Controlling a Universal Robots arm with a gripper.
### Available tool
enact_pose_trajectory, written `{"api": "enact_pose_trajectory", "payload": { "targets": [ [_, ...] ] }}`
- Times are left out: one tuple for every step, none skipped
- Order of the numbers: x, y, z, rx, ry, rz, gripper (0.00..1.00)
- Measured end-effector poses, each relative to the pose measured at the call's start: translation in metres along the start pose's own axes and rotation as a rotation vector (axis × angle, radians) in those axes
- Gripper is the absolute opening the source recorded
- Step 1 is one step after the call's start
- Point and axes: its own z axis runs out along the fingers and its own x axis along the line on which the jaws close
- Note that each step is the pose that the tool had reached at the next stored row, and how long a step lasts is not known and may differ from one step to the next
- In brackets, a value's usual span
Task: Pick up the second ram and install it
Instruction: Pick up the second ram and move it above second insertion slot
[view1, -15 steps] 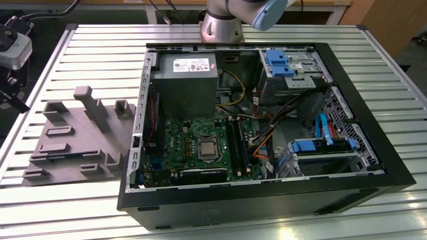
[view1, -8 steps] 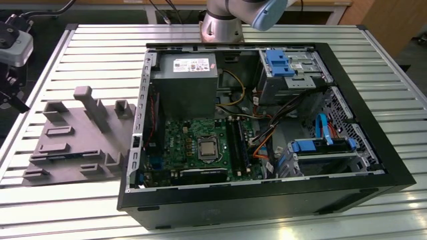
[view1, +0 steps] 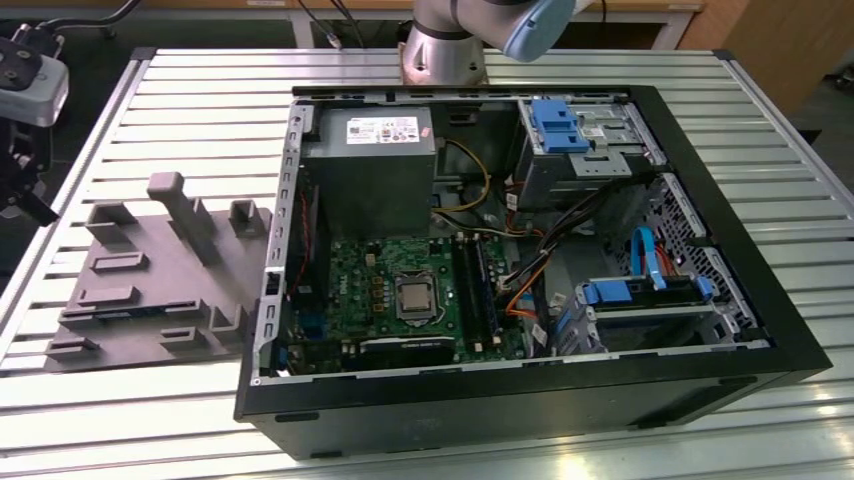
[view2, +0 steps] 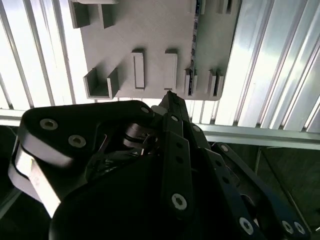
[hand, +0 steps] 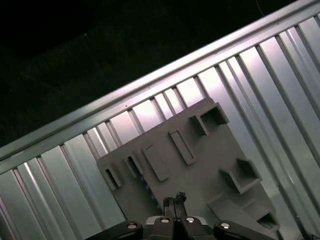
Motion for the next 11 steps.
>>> {"api": "enact_pose_trajectory", "payload": {
  "targets": [
    [0.0, 0.0, 0.0, -0.0006, 0.0005, -0.011, 0.11],
    [0.0, 0.0, 0.0, -0.0012, 0.0009, -0.021, 0.11],
    [0.0, 0.0, 0.0001, -0.0018, 0.0013, -0.032, 0.11],
    [0.0, 0.0, 0.0001, -0.0024, 0.0018, -0.044, 0.11],
    [0.0, 0.0, 0.0001, -0.003, 0.0023, -0.055, 0.11],
    [0.0, 0.0, 0.0001, -0.0037, 0.0027, -0.065, 0.11],
    [0.0, 0.0, 0.0001, -0.0042, 0.0031, -0.075, 0.11],
    [0.0, 0.0, 0.0002, -0.0048, 0.0035, -0.086, 0.11],
    [0.0, 0.0, 0.0002, -0.0054, 0.004, -0.096, 0.11],
    [0.0, 0.0, 0.0002, -0.0059, 0.0044, -0.106, 0.11],
    [0.0, 0.0, 0.0002, -0.0065, 0.0049, -0.117, 0.11]
  ]
}}
